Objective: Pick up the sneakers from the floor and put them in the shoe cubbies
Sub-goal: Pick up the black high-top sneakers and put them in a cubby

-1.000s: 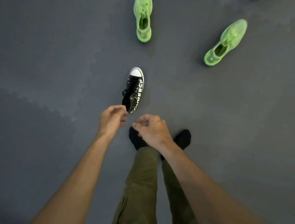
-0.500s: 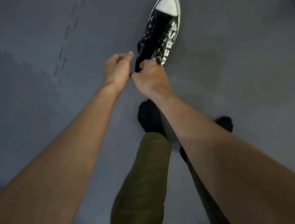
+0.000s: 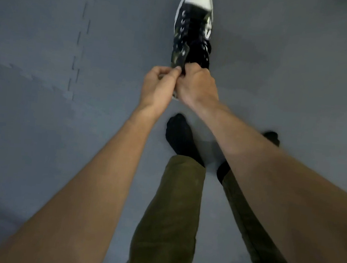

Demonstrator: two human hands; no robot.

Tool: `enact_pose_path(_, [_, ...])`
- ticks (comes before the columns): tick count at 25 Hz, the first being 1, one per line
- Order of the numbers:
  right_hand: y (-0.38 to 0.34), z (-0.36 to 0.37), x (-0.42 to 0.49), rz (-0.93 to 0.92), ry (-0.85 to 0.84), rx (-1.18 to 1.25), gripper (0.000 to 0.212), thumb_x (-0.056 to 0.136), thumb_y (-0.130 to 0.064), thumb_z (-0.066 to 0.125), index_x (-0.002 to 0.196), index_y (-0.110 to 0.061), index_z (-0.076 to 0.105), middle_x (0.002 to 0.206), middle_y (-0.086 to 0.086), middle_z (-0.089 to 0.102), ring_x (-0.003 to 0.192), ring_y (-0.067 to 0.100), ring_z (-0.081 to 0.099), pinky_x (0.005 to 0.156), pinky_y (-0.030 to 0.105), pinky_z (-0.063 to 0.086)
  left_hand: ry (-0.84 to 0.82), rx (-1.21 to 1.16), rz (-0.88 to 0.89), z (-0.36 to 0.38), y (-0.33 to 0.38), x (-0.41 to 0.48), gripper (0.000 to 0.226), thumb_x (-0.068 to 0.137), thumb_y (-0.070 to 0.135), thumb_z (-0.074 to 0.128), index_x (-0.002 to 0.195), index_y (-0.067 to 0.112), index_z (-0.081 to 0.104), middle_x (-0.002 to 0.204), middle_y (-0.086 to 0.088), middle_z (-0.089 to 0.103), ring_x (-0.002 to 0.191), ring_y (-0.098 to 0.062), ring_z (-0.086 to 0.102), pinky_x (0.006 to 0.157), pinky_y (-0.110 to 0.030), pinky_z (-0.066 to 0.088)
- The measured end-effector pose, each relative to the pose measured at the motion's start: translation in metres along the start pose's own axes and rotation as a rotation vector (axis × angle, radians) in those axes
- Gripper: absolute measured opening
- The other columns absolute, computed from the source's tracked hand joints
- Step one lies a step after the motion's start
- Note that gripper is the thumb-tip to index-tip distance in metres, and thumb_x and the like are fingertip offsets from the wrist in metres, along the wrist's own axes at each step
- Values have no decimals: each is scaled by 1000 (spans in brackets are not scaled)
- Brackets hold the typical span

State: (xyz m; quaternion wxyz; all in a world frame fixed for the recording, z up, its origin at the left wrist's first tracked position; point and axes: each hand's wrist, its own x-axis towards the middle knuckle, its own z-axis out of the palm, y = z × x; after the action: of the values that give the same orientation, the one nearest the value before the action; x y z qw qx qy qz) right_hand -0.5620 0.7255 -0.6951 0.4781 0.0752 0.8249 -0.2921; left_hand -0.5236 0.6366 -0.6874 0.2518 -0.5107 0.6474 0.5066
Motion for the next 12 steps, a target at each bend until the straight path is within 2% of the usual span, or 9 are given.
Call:
enact_pose_path(3, [3, -71, -33, -3, -12, -6, 22, 92, -29, 45, 96, -16, 62, 104, 13, 66, 102, 38, 63, 79, 35, 48, 2, -32, 19, 21, 38, -44, 22, 92, 35, 64, 102, 15, 65, 96, -3, 72, 82, -13, 66, 88, -37, 58])
enact_pose_path(5, [6, -116, -56, 10, -17, -30, 25, 90, -28, 45, 96, -15, 66, 105, 15, 70, 103, 36, 66, 83, 35, 50, -22, -26, 18, 40, 69, -76, 20, 90, 35, 66, 98, 16, 66, 95, -5, 74, 85, -17, 69, 93, -43, 58])
enact_pose_path(8, [17, -177, -94, 30, -34, 2, 33, 88, -29, 42, 99, -13, 69, 82, 12, 67, 87, 34, 72, 84, 36, 58, -105, 33, 14, 75, 122, -128, 24, 90, 35, 66, 102, 14, 67, 103, -10, 76, 98, -23, 73, 95, -47, 57])
enact_pose_path(10, [27, -220, -117, 48, -30, 65, 36, 81, -30, 41, 99, -13, 68, 85, 12, 70, 82, 35, 72, 83, 39, 59, -138, 67, 26, 101, 153, -159, 26, 91, 32, 65, 105, 11, 68, 107, -12, 75, 102, -26, 72, 97, -48, 56])
enact_pose_path(12, [40, -267, -135, 67, 2, 127, 39, 72, -31, 39, 94, -15, 68, 93, 14, 72, 84, 38, 72, 84, 41, 59, -172, 88, 59, 132, 185, -183, 24, 91, 28, 65, 106, 9, 69, 108, -13, 75, 102, -26, 72, 97, -47, 56])
